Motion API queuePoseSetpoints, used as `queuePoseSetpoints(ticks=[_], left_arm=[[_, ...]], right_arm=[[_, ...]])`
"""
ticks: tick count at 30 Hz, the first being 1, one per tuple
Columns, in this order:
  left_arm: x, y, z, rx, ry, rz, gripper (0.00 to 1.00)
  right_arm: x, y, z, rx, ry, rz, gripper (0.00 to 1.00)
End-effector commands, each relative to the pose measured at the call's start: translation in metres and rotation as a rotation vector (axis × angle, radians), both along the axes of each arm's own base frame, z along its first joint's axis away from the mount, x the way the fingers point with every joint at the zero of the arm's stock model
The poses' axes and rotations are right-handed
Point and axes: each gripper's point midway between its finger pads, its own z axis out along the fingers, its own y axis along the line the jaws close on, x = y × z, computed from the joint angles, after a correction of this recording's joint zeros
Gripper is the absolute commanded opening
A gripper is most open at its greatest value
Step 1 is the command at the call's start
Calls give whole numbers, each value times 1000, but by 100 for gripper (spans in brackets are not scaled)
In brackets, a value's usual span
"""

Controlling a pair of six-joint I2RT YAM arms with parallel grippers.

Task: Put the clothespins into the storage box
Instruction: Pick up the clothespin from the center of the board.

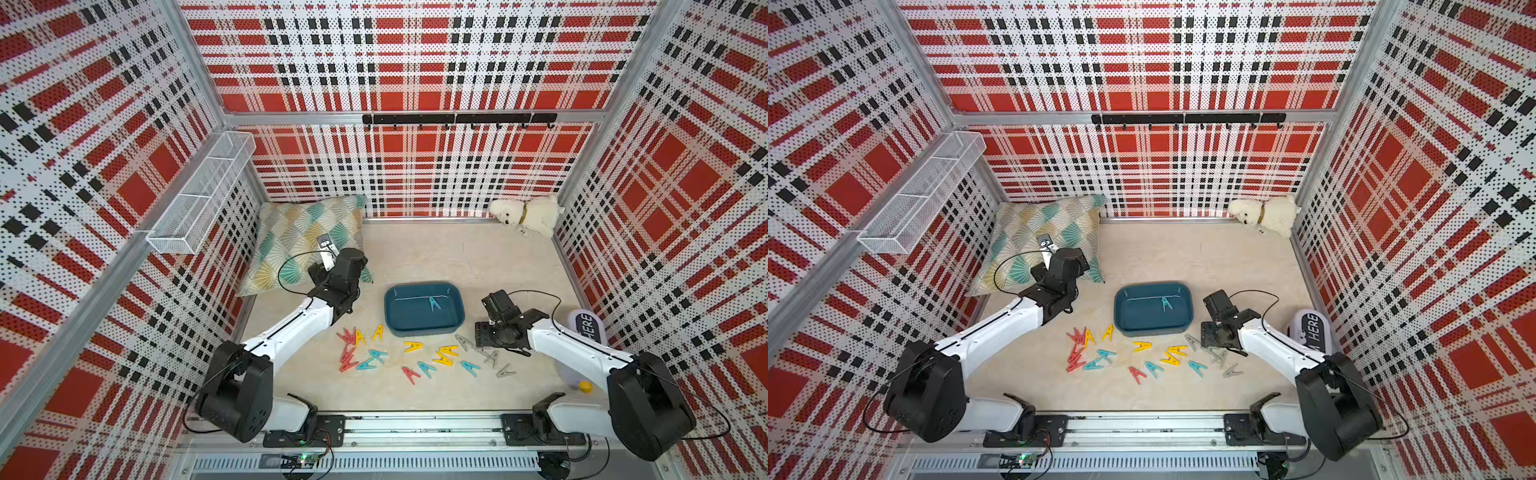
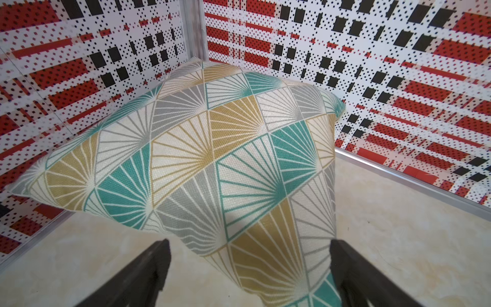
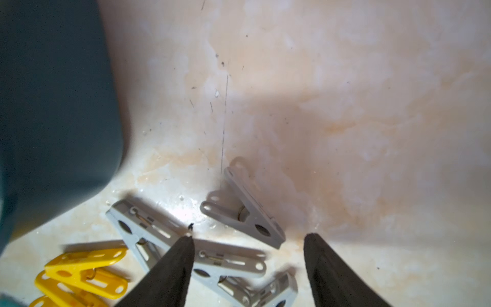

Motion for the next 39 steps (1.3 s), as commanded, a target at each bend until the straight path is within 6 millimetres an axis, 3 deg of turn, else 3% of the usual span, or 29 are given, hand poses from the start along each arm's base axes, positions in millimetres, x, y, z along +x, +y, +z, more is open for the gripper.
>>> queuePoseSetpoints(ticks=[1,8,22,39], left_arm=[[7,-2,8,-22,-29,-7,99],[8,-2,7,-22,-28,-9,99],[9,1,8,-21,-29,-11,99],[2,6,19,-38,-53,-13,99]], right_arm=[[-2,-1,-5,-15,7,-24,73],[5,-5,-10,-60,12,-34,72],[44,6,-10,-69,-10,6,52],[21,-1,-9,-53,19,-5,51]])
